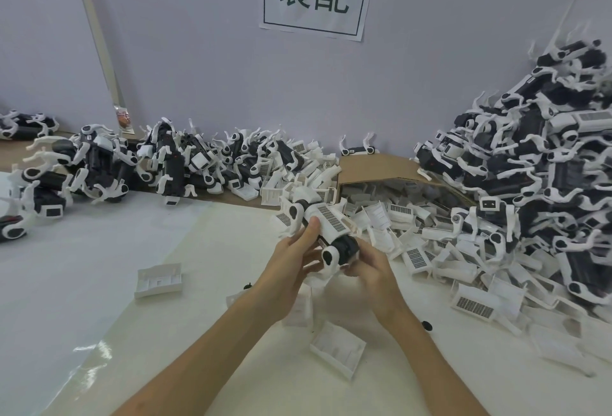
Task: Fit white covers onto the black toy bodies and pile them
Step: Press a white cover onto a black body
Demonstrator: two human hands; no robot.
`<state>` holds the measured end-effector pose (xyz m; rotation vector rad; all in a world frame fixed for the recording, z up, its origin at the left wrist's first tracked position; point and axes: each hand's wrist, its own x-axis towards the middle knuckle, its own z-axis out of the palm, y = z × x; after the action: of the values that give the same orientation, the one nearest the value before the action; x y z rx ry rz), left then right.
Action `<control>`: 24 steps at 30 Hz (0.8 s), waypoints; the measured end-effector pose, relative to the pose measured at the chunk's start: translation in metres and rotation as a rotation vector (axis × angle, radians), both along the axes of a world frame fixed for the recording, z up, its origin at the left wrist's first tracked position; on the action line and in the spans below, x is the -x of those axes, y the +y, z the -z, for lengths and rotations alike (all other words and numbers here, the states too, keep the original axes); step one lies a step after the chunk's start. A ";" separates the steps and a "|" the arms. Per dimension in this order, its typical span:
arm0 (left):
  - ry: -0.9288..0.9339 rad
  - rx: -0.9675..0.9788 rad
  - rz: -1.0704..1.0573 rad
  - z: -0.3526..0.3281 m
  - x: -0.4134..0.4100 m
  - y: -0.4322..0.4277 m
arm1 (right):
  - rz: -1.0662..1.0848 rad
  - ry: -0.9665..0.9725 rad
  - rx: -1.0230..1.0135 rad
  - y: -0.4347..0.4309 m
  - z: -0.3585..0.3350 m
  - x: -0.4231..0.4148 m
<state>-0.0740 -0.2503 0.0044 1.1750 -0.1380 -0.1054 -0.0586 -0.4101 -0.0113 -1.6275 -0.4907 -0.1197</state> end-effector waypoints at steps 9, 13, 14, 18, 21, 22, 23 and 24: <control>0.022 0.092 0.043 0.002 -0.004 0.000 | -0.185 0.073 -0.056 -0.005 0.001 -0.003; 0.045 0.102 0.064 0.001 -0.006 0.003 | -0.148 0.084 -0.045 -0.001 -0.001 0.002; 0.039 0.083 0.058 0.001 -0.005 0.004 | -0.137 0.094 -0.045 0.000 -0.002 0.003; -0.011 -0.178 -0.043 0.003 -0.005 -0.002 | -0.031 0.135 -0.014 0.004 -0.007 0.005; -0.004 -0.260 -0.068 0.008 -0.006 -0.006 | 0.018 0.065 0.055 0.004 -0.007 0.005; -0.002 -0.259 -0.067 0.010 -0.007 -0.006 | 0.021 0.032 0.079 0.005 -0.008 0.007; -0.002 -0.254 -0.070 0.011 -0.009 -0.005 | 0.018 0.015 0.094 0.006 -0.008 0.008; -0.010 -0.249 -0.079 0.012 -0.010 -0.004 | 0.019 0.012 0.098 0.006 -0.008 0.008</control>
<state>-0.0637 -0.2541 -0.0078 1.4279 -0.0881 -0.0480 -0.0670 -0.4038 -0.0037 -1.7281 -0.4780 -0.1016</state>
